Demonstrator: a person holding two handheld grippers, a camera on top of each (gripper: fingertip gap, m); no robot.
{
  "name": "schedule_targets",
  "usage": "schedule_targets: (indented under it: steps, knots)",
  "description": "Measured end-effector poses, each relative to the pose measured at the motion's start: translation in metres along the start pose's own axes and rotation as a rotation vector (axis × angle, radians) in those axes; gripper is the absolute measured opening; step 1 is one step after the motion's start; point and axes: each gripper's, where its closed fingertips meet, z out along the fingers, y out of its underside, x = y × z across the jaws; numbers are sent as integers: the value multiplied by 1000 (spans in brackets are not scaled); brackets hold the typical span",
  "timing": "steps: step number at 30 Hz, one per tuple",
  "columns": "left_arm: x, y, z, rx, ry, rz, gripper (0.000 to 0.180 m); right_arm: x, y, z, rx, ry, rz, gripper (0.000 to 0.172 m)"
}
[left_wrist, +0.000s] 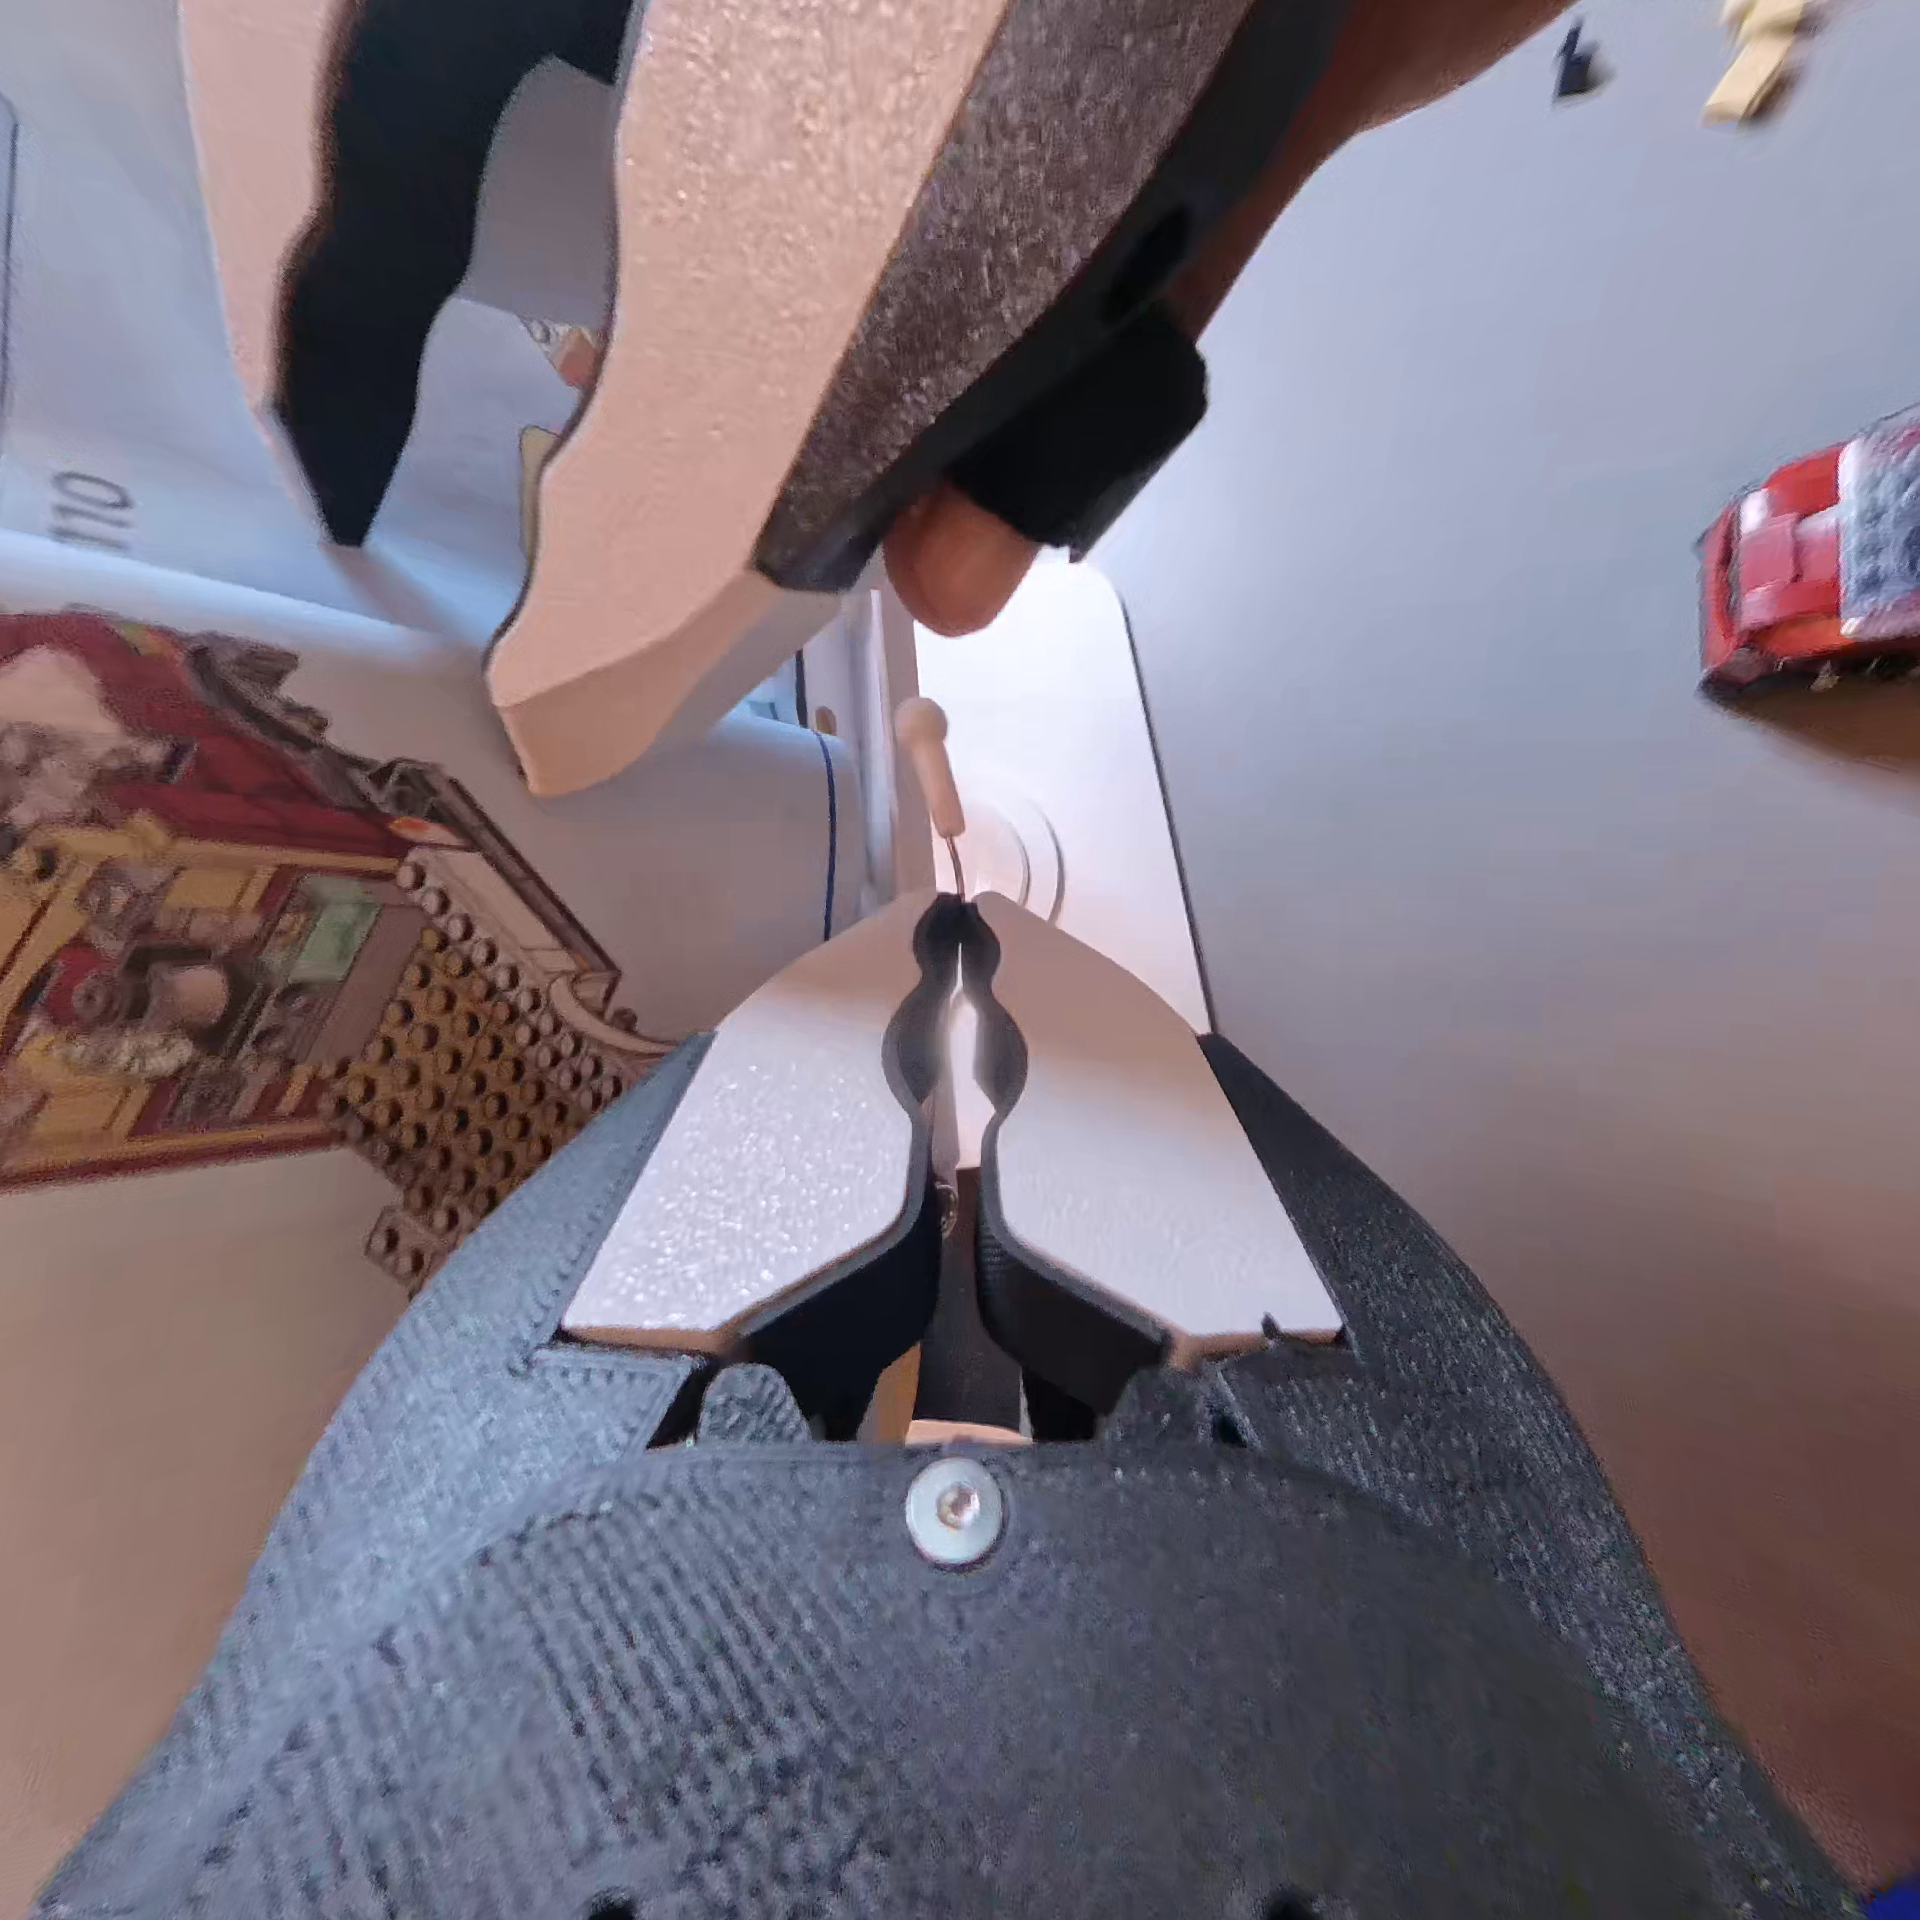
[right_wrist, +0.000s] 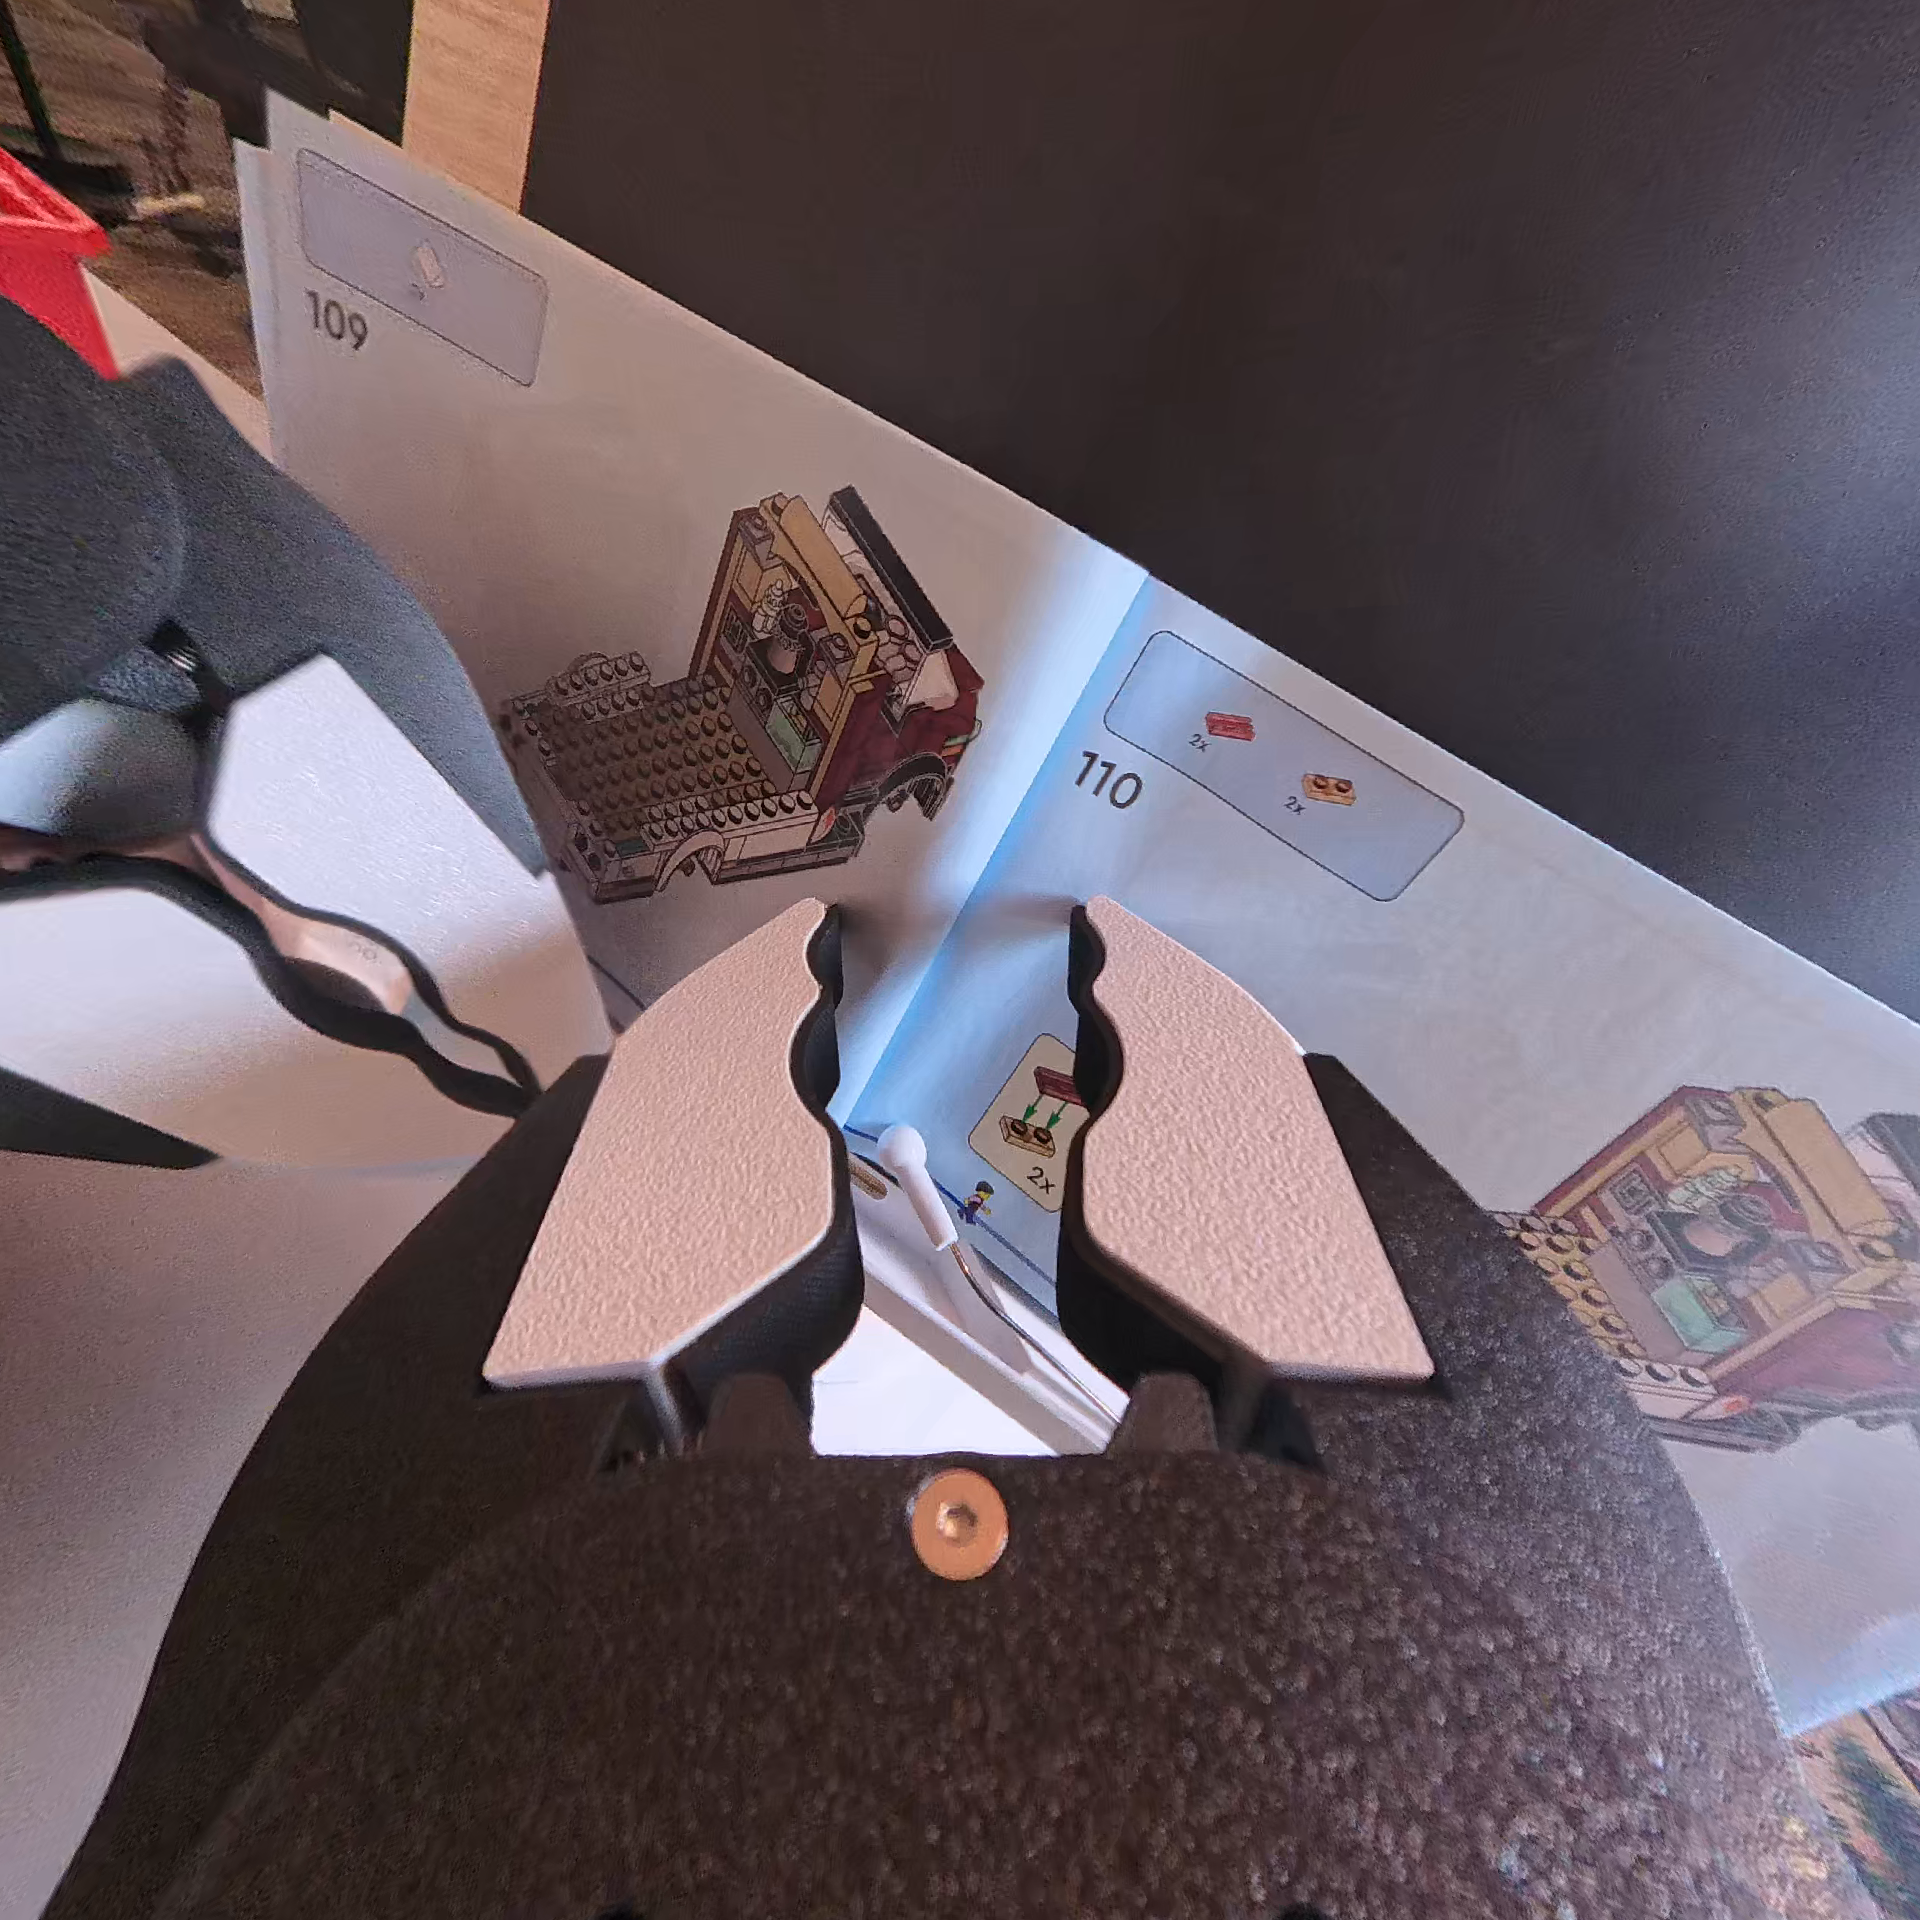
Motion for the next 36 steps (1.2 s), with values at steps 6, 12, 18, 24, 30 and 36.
schedule_targets:
  steps: [6,12,18,24,30,36]
  knots:
    - [-2,-4,-13,132,-32,-40,1,-4,1,0,5,-17,-25,43]
    - [-28,-2,-23,207,-180,-183,1,-1,2,-1,26,-33,28,39]
    - [-27,1,-25,152,-290,-149,14,-2,-7,-9,80,-75,134,43]
    - [-3,-21,-57,333,-390,-248,25,0,-16,-66,231,-165,244,45]
    - [107,-48,-56,558,-191,-338,35,-48,47,-152,142,-361,158,44]
    - [235,-51,-19,504,81,-291,38,-124,152,-247,-188,-583,82,41]
